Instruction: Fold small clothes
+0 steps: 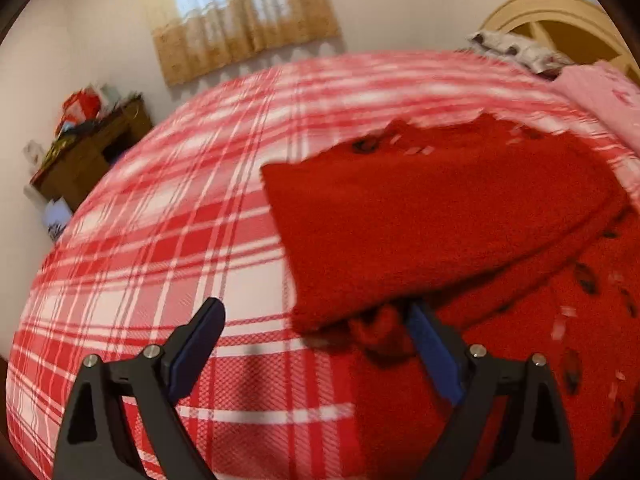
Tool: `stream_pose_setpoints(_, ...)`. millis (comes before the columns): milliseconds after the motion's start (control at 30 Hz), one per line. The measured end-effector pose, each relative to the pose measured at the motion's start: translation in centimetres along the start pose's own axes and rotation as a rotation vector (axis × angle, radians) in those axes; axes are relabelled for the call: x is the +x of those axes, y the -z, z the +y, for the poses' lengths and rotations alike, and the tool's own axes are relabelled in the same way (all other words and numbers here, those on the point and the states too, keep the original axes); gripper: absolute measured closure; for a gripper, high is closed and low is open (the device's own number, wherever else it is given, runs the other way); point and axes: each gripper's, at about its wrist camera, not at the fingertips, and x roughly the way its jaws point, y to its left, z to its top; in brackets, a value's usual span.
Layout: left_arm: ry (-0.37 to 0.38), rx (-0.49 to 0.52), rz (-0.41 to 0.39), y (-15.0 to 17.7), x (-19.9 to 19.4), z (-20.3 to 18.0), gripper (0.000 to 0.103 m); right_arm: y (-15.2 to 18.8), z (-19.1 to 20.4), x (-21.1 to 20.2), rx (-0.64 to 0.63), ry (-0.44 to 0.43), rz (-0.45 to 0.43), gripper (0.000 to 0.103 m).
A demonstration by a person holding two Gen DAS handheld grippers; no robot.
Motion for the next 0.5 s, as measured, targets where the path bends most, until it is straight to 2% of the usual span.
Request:
stream_pose_setpoints(67, -0.026, -0.049, -0.008, 0.7, 0.4, 1.2, 0.0, -0.1, -0.2, -0.6, 0.012, 0.005, -0.002, 0.026)
stream_pose_setpoints(100, -0.04, -0.081, -0.001, 0.9, 0.6, 1.9, 0.0, -0.3, -0.3, -0.9, 0.016, 0.001, -0.002, 0.026)
stream_pose_setpoints(167, -0.014, -0.164, -0.004, 1.4, 0.4, 3.3, 0.0, -1.1, -0.7, -1.9, 0.023, -0.008, -0.023, 0.026)
stream_pose_setpoints(267, -0.006, -0.168, 0.003, 1.9, 0.4, 3.1, 0.0, -3.5, -2.5, -2.9, 0.056, 0.022, -0.038, 0.026)
stream_pose_setpoints(400, 0.022, -0.191, 0.017, 2.1, 0.8, 3.3, 0.0, -7.8, -7.3, -2.6, 0.195, 0.062, -0.071, 0.027)
stream_pose_setpoints(500, 0.067, -0.223, 0.022, 2.3, 1.0, 4.0, 0.0, -10.5, -9.6, -1.1, 0.247, 0.081, -0.06, 0.047)
